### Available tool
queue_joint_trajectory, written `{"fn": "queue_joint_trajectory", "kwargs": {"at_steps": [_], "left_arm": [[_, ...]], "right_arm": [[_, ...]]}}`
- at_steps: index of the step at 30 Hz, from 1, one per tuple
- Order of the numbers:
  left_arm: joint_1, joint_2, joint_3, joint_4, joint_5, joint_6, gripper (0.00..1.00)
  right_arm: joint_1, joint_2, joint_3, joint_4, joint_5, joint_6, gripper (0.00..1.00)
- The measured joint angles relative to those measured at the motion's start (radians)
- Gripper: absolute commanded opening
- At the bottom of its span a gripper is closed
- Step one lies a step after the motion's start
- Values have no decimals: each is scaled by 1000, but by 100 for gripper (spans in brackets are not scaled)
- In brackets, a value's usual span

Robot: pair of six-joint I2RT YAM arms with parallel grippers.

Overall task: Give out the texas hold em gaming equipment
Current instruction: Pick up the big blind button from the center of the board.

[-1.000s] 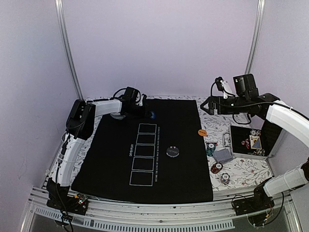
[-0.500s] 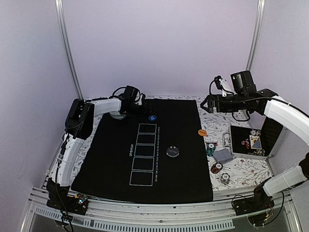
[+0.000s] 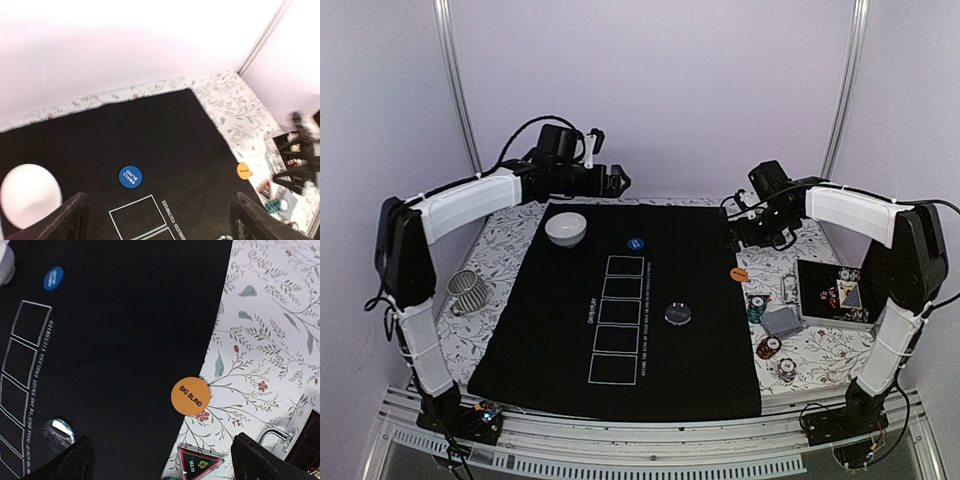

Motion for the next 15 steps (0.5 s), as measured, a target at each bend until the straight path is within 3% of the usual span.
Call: {"fn": "queue_joint_trajectory", "kwargs": {"at_steps": [7, 15], "left_arm": [[-39, -392, -350, 101, -97, 64, 98], [-38, -493, -545, 107, -182, 84, 98]], "right_arm": [[-27, 175, 36, -29, -24, -26, 92], [-60, 320, 120, -51, -40, -43, 78]]}}
